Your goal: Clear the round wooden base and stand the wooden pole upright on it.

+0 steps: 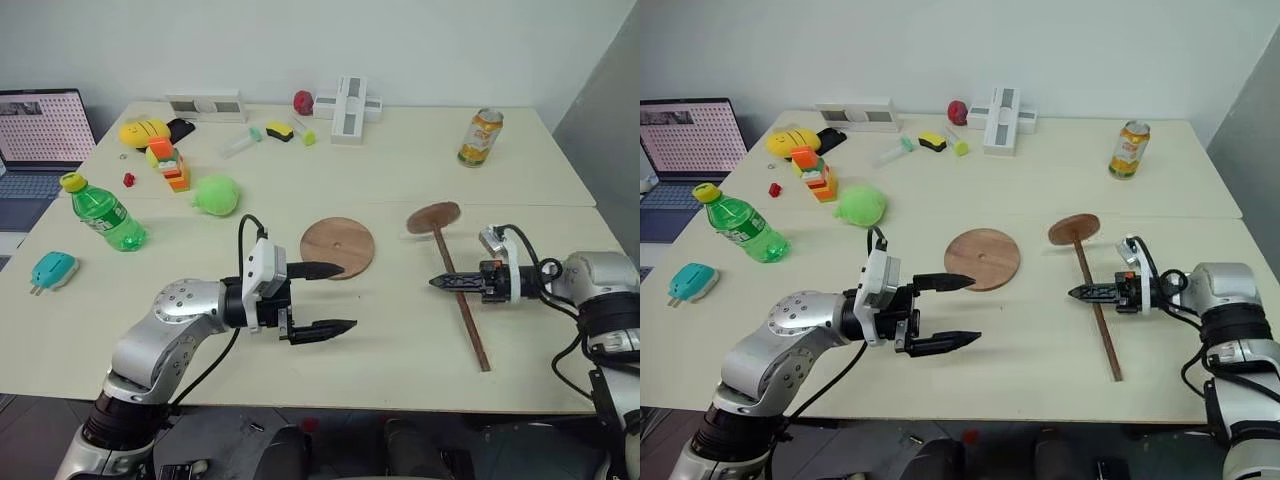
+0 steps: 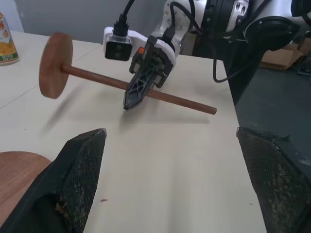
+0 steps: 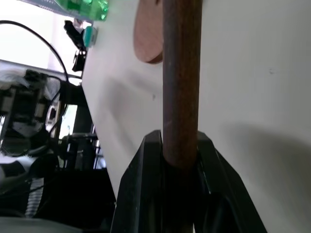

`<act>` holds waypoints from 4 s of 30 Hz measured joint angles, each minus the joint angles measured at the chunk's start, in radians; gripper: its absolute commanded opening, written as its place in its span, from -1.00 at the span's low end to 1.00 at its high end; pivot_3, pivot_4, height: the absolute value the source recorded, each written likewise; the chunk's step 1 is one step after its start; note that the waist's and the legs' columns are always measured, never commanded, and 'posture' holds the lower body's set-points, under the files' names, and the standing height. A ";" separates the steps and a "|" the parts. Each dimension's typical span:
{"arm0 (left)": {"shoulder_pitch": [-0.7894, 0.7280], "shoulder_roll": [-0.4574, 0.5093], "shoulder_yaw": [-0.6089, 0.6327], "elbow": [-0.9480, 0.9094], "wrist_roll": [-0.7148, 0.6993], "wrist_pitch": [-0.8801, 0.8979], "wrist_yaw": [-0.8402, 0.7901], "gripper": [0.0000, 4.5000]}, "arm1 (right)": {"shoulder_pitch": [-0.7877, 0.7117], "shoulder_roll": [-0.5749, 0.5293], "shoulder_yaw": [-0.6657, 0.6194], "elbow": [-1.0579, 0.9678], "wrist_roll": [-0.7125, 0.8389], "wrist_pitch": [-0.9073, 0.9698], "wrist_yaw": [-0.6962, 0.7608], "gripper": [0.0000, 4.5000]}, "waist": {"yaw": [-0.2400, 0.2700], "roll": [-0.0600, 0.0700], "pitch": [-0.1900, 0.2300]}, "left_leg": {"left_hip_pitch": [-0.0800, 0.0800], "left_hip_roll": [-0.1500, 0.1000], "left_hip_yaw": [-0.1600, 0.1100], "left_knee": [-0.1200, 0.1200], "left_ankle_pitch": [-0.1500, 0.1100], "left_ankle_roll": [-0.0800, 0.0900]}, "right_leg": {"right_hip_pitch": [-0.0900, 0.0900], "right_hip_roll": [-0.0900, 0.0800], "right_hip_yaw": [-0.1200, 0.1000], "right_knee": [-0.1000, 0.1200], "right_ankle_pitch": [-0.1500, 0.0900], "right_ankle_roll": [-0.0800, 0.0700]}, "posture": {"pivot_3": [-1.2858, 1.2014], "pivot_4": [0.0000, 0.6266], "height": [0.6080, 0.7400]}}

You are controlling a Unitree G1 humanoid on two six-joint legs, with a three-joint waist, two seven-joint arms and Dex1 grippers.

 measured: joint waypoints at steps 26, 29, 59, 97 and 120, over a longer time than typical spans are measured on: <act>0.445 -0.262 0.180 -0.060 0.257 -0.296 0.507 1.00 | -0.176 0.763 -0.014 -0.057 -0.419 -1.136 -0.876 -0.88 | -0.011 0.000 0.000 | -0.002 0.000 -0.004 -0.001 0.003 -0.006 | -0.007 -0.001 0.001 0.006 0.000 0.000 | 0.03 -0.52 1.00; 0.444 -0.264 0.181 -0.060 0.261 -0.305 0.522 1.00 | -0.176 0.785 -0.014 -0.025 -0.425 -1.178 -0.893 -0.88 | -0.015 0.000 0.000 | -0.002 0.000 -0.004 -0.001 0.003 -0.006 | -0.007 0.000 0.001 0.006 0.000 0.000 | 0.03 -0.52 1.00; 0.359 -0.250 0.180 -0.039 0.258 -0.273 0.539 1.00 | -0.179 0.860 -0.037 0.244 -0.472 -1.456 -0.961 -0.88 | -0.025 0.000 0.000 | 0.003 0.000 -0.004 -0.002 0.003 -0.006 | -0.003 0.000 0.002 0.006 0.000 0.000 | 0.03 -0.52 1.00; 0.370 -0.223 0.205 -0.040 0.251 -0.258 0.535 1.00 | -0.066 0.840 0.045 0.108 -0.540 -1.436 -0.946 -0.88 | -0.024 0.000 -0.003 | 0.011 0.000 -0.004 -0.004 0.003 -0.005 | 0.003 0.000 0.003 0.005 0.000 0.000 | 0.03 -0.52 1.00; 0.387 -0.223 0.205 -0.044 0.250 -0.255 0.541 1.00 | -0.184 0.864 0.006 0.306 -0.535 -1.500 -1.002 -0.88 | -0.022 0.001 -0.003 | 0.016 0.000 -0.005 -0.005 0.001 -0.002 | 0.008 0.000 0.003 0.004 0.000 0.000 | 0.03 -0.52 1.00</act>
